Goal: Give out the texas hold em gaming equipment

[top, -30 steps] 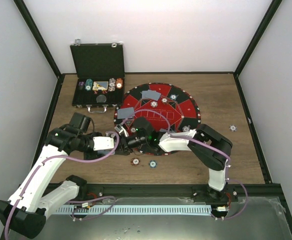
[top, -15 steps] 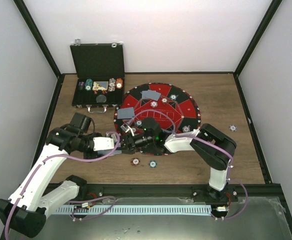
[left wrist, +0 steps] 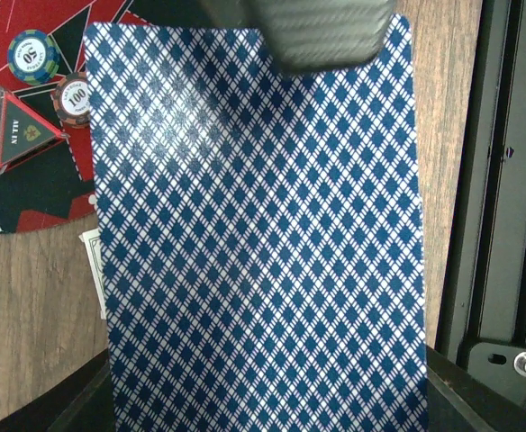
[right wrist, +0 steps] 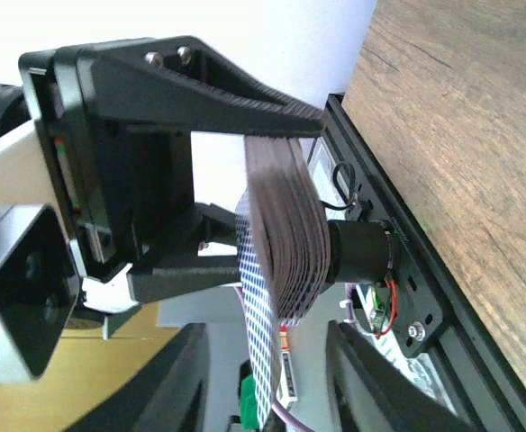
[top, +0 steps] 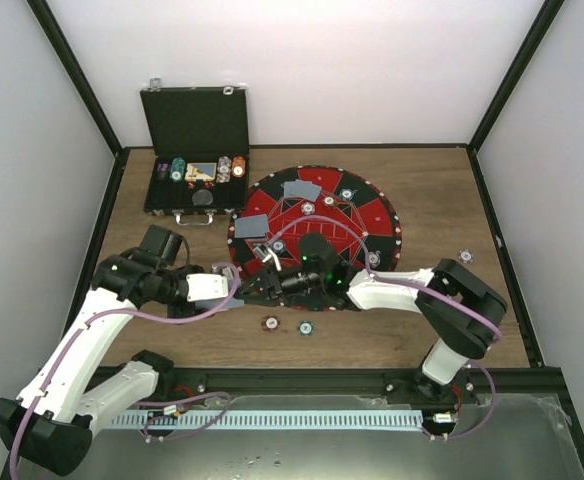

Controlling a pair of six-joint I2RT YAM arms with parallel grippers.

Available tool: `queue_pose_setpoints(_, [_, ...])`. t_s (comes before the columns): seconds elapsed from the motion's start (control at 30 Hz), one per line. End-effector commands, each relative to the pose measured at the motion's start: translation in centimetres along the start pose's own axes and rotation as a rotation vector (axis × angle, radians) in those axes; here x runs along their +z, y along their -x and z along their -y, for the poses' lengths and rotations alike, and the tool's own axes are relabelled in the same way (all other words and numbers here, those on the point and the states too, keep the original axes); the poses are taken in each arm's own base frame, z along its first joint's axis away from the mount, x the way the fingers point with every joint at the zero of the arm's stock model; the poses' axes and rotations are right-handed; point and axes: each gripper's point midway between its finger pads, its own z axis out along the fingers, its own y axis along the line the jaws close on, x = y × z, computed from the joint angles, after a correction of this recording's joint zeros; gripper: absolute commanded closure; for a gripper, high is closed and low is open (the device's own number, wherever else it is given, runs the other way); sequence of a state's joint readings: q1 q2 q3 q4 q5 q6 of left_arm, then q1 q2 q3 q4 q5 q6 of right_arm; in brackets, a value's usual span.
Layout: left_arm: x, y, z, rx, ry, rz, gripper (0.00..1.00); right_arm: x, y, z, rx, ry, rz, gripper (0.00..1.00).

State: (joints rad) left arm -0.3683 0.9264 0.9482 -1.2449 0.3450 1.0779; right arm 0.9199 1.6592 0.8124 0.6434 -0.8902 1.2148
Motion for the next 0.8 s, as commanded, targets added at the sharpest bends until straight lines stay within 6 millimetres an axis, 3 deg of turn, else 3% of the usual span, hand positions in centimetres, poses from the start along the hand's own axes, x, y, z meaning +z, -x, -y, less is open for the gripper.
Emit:
queue_pose_setpoints(0.0, [-0.5, 0.8, -0.4, 0.022, 0.022, 0.032, 0.92, -0.7, -0.2, -0.7, -0.013, -0.005, 0.022, 0.66])
queue_pose_setpoints(0.1, [-0.5, 0.9, -0.5, 0.017, 0.019, 0.036, 0.92, -0.6, -0.3, -1.2, -0.023, 0.002, 0.017, 0.73])
queue_pose_setpoints(0.4, [-0.5, 0.7, -0.5, 0.016, 0.023, 0.025, 0.92, 1.3, -0.3, -1.8, -0.056, 0.022, -0.036, 0.74])
queue_pose_setpoints(0.47, [-0.5, 0.6, -0.5, 0.015, 0.021, 0.021, 0.92, 1.5, -0.3, -1.8, -0.058, 0.022, -0.038, 0.8])
queue_pose_setpoints(0.53, [-0.5, 0.5, -0.5, 0.015, 0.023, 0.017, 0.92, 1.3, -0.1, -1.5, -0.059, 0.007, -0.038, 0.93])
queue_pose_setpoints(0.57, [-0.6, 0.5, -0.5, 0.015, 0.027, 0.017, 0.92, 1.1, 0.1, -1.4, -0.064, -0.008, -0.035, 0.98])
queue_pose_setpoints(0.77, [-0.5, 0.4, -0.4, 0.016, 0.026, 0.011, 0.93, -3.5, 1.1, -0.8, -0.099, -0.117, 0.027, 0.99])
